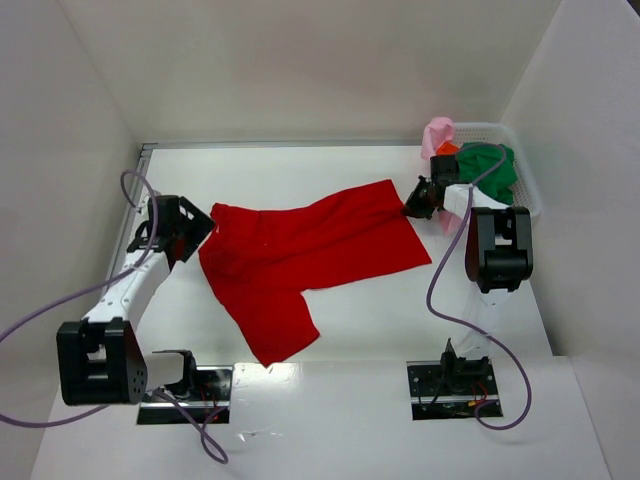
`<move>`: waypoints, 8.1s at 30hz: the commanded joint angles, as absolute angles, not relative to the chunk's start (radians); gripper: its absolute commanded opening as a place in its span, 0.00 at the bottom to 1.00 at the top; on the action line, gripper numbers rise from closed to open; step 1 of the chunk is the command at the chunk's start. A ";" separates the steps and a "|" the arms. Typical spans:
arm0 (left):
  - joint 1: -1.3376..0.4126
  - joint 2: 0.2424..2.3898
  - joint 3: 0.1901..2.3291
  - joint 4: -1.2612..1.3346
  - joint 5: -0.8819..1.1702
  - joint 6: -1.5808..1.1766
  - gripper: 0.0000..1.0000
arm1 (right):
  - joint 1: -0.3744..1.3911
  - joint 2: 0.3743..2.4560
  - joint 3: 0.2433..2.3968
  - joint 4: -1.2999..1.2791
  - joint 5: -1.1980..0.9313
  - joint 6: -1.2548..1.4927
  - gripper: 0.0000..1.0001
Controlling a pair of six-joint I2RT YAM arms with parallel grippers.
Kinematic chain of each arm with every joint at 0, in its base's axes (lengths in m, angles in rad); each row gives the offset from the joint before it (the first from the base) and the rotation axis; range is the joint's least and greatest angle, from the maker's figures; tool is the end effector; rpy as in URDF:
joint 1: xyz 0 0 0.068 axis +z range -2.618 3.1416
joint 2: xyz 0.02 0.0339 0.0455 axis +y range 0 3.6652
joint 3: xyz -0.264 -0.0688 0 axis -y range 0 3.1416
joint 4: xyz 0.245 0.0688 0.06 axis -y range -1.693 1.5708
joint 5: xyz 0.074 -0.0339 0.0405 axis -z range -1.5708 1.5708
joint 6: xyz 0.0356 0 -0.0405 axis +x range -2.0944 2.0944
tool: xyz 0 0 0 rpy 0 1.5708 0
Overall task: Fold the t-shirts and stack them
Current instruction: Fold the flattened tshirt in 1/3 of the way
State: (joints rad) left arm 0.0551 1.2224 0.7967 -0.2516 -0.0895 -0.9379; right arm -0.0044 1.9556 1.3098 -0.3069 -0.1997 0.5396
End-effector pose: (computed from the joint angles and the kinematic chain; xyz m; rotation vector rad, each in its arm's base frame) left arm 0.2625 0.0177 0.2465 -1.1248 1.9739 -0.3729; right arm 0.4140 0.0052 0.1699 0.6086 2.4866 0.4632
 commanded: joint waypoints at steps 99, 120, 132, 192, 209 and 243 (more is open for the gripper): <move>0.258 1.852 1.092 0.026 0.432 -0.597 0.49 | -0.002 2.109 1.554 -0.328 -0.222 0.526 0.00; 0.258 1.861 1.144 0.017 0.454 -0.588 0.00 | -0.002 2.109 1.585 -0.339 -0.192 0.526 0.00; 0.330 1.873 1.310 -0.035 0.430 -0.568 0.00 | -0.011 2.157 1.739 -0.359 -0.172 0.535 0.00; 0.396 1.939 1.359 -0.048 0.577 -0.558 0.00 | -0.020 2.356 1.921 -0.255 -0.252 0.555 0.00; 0.405 1.948 1.281 -0.066 0.586 -0.538 0.00 | -0.020 2.376 1.841 -0.245 -0.241 0.555 0.00; 0.405 1.901 1.172 -0.084 0.595 -0.528 0.02 | -0.020 2.358 1.825 -0.328 -0.189 0.555 0.00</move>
